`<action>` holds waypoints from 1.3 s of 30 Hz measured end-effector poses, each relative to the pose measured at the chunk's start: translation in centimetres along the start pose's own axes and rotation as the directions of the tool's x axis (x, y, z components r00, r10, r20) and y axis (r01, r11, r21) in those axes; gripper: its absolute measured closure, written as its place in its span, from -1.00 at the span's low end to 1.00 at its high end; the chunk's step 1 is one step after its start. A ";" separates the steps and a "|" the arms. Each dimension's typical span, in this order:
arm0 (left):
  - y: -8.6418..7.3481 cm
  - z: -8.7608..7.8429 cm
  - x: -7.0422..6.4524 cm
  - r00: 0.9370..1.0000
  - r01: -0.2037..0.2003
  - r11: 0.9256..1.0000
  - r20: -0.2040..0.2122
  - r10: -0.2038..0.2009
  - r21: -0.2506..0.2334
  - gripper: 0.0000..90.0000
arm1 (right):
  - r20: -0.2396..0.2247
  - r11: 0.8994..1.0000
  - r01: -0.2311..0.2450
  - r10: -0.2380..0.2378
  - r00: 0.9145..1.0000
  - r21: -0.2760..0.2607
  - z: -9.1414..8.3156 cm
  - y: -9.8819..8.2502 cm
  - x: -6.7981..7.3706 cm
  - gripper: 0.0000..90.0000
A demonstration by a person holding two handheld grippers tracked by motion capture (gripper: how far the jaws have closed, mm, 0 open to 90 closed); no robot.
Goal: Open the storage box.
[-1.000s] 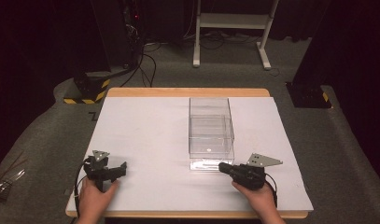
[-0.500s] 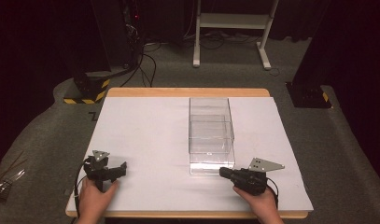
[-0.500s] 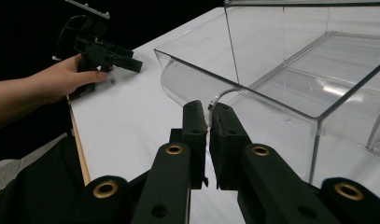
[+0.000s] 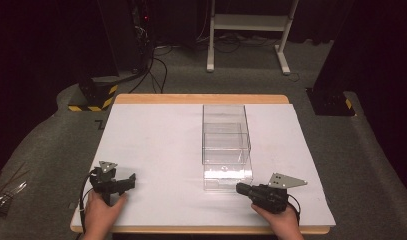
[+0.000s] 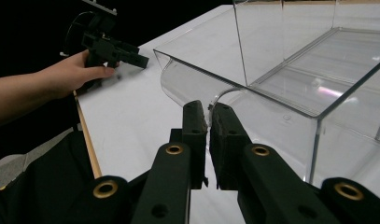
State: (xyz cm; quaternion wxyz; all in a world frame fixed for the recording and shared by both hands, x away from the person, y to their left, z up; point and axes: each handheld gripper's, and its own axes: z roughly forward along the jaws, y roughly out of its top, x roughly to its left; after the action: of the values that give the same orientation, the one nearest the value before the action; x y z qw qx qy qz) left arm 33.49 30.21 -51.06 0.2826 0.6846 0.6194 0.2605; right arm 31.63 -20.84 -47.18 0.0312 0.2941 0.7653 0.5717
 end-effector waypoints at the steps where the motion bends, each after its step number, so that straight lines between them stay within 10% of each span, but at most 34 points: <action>1: 0.0 0.0 0.0 1.000 0.000 1.000 0.000 0.000 0.000 -0.99 | 0.000 1.000 0.001 -0.001 1.000 0.001 0.0 0.0 0.0 0.88; 25: 0.0 0.0 0.0 1.000 0.000 1.000 0.000 0.000 0.000 -0.99 | -0.005 1.000 0.012 -0.012 1.000 0.008 -1.3 -1.0 1.2 0.89; 31: 0.0 0.0 0.0 1.000 0.000 1.000 0.000 0.000 0.001 -0.99 | -0.029 1.000 -0.014 0.015 0.999 0.017 -0.6 -1.0 1.1 0.63; 39: 0.0 0.0 0.0 1.000 0.000 1.000 0.000 0.000 0.000 -0.99 | -0.086 0.999 0.002 0.001 0.996 0.037 0.8 -0.6 0.8 0.80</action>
State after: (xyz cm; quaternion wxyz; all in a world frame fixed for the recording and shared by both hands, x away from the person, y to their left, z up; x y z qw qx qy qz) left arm 33.50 30.22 -51.05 0.2826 0.6846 0.6194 0.2603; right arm 31.06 -19.92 -47.72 -0.0071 0.2693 0.7767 0.5694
